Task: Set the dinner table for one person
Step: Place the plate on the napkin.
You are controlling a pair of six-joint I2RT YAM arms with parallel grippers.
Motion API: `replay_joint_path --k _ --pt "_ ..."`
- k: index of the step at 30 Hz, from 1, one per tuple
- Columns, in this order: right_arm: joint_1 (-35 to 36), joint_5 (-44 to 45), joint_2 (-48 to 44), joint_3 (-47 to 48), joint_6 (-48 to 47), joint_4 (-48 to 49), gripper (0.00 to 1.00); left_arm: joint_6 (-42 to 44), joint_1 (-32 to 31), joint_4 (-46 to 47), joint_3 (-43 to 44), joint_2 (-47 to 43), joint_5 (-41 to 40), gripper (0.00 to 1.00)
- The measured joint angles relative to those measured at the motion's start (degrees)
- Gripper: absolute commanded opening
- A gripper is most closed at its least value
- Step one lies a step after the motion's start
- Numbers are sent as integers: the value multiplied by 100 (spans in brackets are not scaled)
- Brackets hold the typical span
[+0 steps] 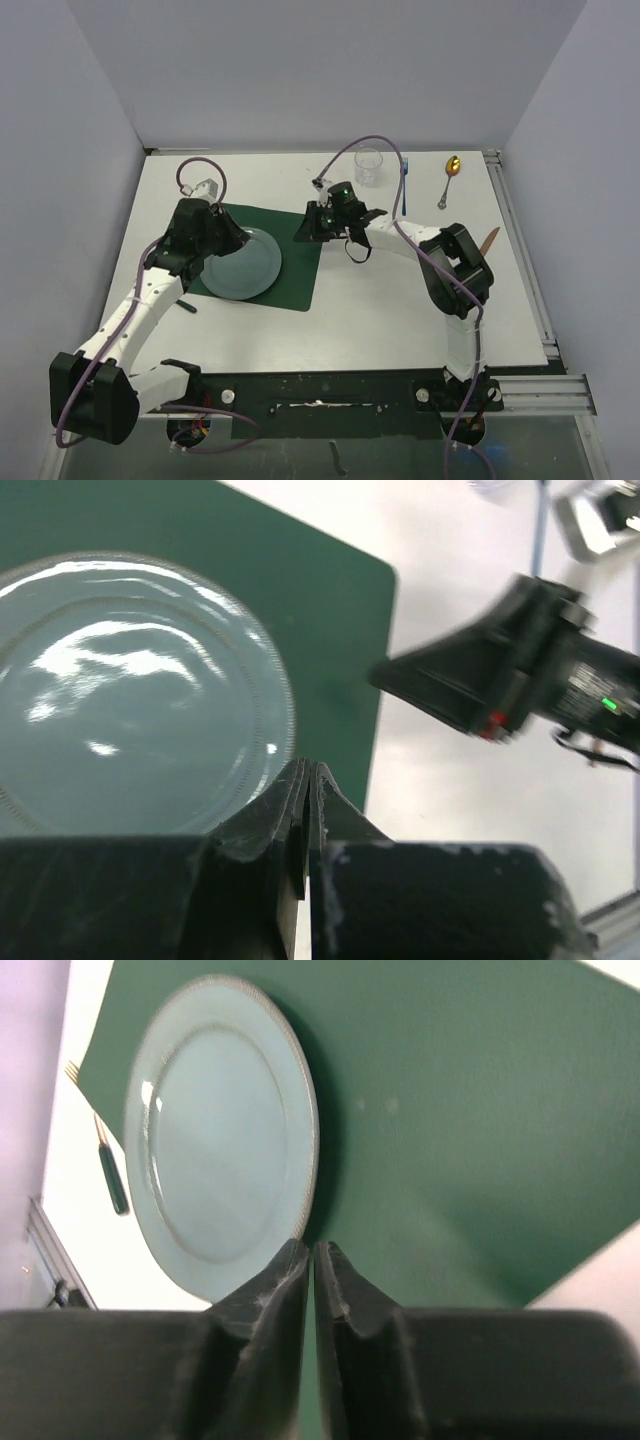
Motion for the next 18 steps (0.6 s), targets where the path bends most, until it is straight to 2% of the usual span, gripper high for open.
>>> replay_joint_path --k 7,18 --pt "251 321 -470 -822 -42 -79 0 -76 96 9 -302 627 -1067 0" --pt "822 660 -470 -903 -162 -232 0 -258 472 -245 -254 1204 -2616 2"
